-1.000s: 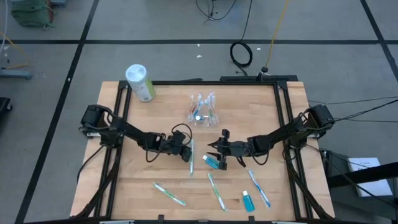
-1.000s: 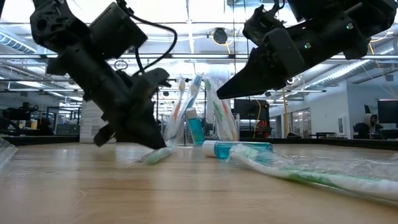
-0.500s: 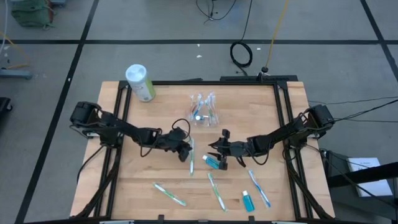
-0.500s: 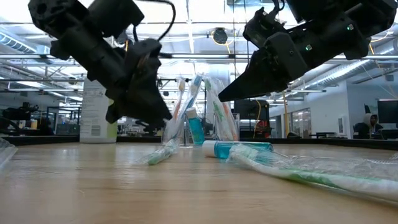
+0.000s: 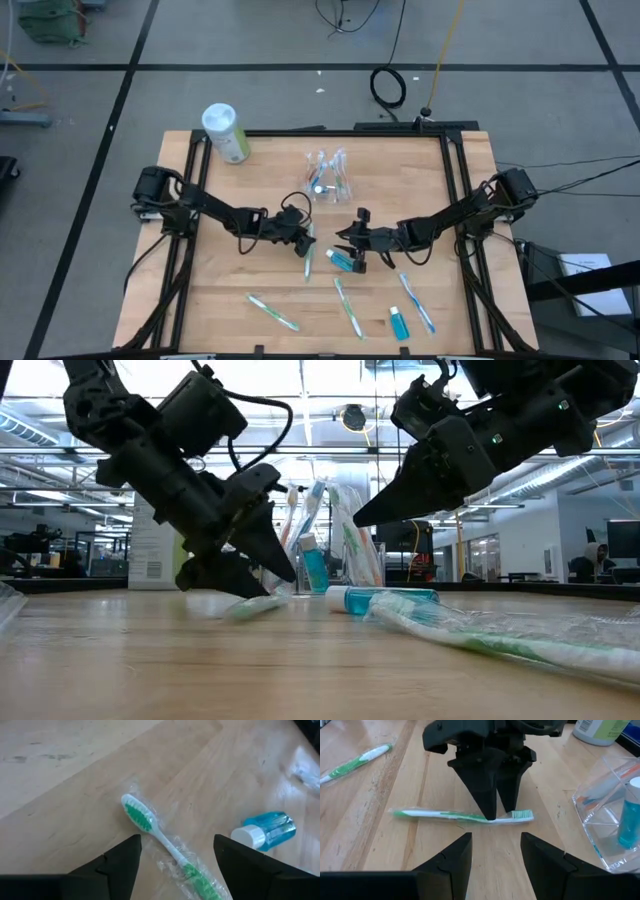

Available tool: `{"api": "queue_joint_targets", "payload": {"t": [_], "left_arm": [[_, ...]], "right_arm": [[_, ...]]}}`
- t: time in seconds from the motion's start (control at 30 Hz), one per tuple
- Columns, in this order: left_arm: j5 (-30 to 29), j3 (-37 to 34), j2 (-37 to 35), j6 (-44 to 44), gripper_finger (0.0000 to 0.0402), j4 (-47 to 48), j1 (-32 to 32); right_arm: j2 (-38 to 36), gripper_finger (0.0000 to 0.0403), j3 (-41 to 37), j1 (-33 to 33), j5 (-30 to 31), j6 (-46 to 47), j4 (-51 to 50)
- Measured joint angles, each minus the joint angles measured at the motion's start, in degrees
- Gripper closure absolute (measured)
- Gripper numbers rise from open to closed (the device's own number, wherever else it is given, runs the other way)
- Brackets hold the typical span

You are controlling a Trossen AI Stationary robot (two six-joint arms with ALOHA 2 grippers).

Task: Pick & Place toothbrushing station
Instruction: Put the green toothbrush to the left of the transparent organizer

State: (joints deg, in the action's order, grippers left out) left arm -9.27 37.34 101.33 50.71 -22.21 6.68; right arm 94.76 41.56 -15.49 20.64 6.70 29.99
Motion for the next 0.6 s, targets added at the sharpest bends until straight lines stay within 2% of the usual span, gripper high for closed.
{"api": "queue_joint_targets", "payload": {"t": [0.1, 0.2, 0.43, 0.6], "left_arm": [[-0.3, 0.0, 1.0, -1.4, 0.0146, 0.1, 0.0], [-0.4, 0.0, 1.0, -3.3, 0.0169, 0.0, -0.1], [-2.1, -0.1, 1.1, -10.0, 0.0271, -0.4, -1.7], [1.7, -0.2, 1.1, -13.3, 0.0342, -0.2, -4.4]], "right_arm": [[0.0, 0.0243, 0.0, 0.0, 0.0, 0.0, -0.1], [0.0, 0.0243, 0.0, 0.0, 0.0, 0.0, -0.1], [0.0, 0.0243, 0.0, 0.0, 0.0, 0.0, 0.1], [0.0, 0.0243, 0.0, 0.0, 0.0, 0.1, 0.1]]}}
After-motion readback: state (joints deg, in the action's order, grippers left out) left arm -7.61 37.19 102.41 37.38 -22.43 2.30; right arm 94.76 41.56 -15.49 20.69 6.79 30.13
